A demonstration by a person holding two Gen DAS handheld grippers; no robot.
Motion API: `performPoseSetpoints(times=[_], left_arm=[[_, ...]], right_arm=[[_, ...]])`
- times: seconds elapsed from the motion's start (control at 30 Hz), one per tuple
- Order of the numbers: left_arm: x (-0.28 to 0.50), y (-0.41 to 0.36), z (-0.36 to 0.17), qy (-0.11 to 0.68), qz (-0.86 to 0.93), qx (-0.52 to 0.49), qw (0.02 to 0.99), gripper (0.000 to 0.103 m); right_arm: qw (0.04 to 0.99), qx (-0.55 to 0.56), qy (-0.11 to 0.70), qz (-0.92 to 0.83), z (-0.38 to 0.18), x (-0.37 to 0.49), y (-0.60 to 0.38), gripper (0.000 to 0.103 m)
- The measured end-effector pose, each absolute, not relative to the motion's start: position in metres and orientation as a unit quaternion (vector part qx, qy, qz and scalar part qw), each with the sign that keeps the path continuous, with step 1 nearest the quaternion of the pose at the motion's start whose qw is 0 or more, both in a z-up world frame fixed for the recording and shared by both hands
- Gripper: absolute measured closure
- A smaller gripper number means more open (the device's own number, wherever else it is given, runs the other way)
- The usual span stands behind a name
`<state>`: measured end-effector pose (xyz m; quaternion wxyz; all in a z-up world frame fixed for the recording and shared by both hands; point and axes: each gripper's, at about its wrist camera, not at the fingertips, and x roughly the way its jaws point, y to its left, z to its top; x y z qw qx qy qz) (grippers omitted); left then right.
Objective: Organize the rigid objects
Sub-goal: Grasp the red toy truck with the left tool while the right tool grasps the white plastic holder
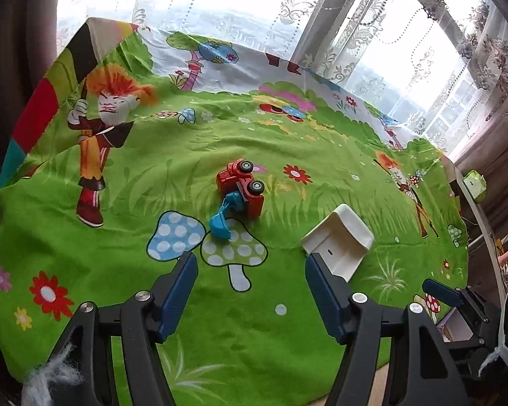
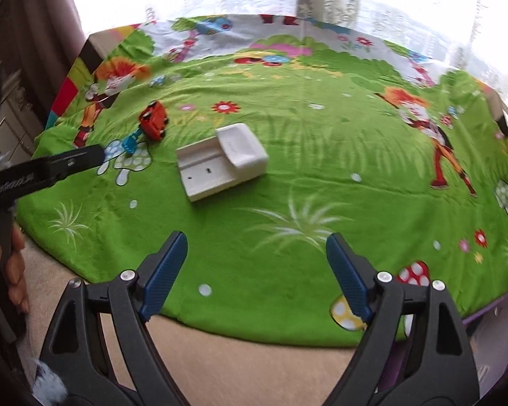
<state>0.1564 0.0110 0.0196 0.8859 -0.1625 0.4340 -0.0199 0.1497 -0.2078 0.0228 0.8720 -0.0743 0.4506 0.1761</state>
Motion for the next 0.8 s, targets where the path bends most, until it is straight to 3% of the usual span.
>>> performPoseSetpoints(times=[0.5,0.67,0.8], left_arm=[[0.21,0.013,-0.011,0.47,0.007,-0.092,0.878,0.06],[0.211,0.007,-0.013,0.464,0.003,-0.06,0.884,0.082],[0.208,0.003,-0.012,0.461,-0.01,-0.055,0.885,0.082]], right_arm=[[0.87,-0.083,0.442,0.203,0.015,0.21,-0.183,0.009],[0.87,-0.104,0.442,0.192,0.006,0.227,-0.174,0.009],[0.871,-0.112,0.44,0.189,-0.001,0.237,-0.169,0.009]])
